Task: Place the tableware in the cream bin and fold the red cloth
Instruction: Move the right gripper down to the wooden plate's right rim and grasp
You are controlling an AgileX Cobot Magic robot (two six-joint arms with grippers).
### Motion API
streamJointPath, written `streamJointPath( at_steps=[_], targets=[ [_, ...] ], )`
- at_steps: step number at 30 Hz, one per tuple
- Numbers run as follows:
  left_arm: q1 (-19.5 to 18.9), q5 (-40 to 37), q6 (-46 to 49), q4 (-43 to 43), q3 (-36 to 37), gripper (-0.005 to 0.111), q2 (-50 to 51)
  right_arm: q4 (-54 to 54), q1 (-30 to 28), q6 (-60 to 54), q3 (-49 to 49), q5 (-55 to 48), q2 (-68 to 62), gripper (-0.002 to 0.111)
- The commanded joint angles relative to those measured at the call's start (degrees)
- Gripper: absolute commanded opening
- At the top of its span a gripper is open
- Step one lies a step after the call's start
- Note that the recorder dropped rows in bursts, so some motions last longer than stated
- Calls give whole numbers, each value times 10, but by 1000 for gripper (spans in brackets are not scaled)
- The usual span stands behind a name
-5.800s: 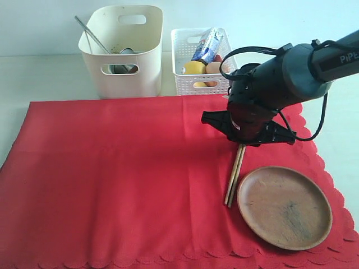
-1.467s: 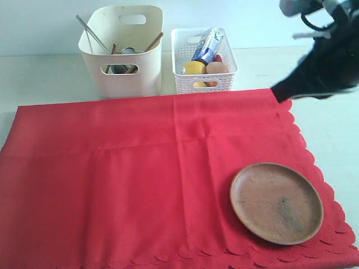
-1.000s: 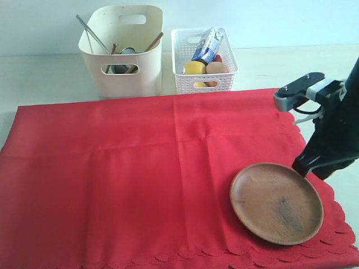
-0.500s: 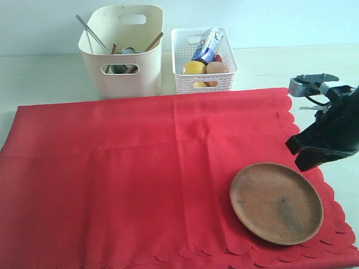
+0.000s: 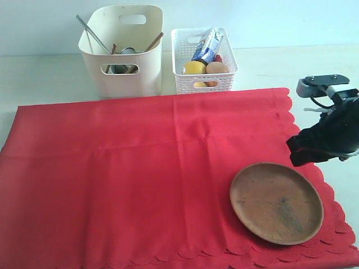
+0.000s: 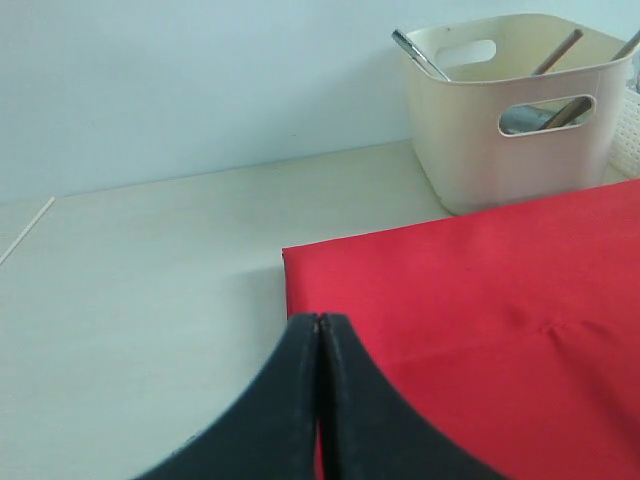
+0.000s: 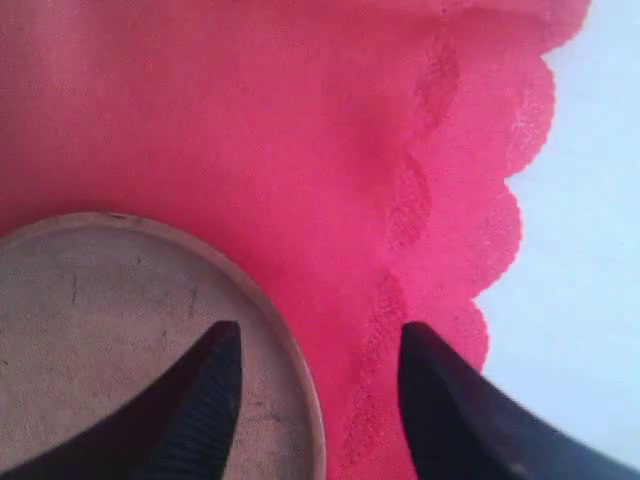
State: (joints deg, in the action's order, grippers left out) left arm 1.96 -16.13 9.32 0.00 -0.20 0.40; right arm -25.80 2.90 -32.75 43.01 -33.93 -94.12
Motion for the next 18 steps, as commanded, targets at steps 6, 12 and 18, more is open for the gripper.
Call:
streamJointPath(
  at_steps=[6, 12, 18],
  targets=[
    [-1, 4, -3, 0, 2, 0, -4, -13, -3, -27, -3, -3, -37, 54],
    [-1, 4, -3, 0, 2, 0, -4, -105, -3, -148, -3, -24, -71, 54],
    [-1, 4, -3, 0, 2, 0, -4, -111, -3, -156, -3, -31, -92, 49]
  ],
)
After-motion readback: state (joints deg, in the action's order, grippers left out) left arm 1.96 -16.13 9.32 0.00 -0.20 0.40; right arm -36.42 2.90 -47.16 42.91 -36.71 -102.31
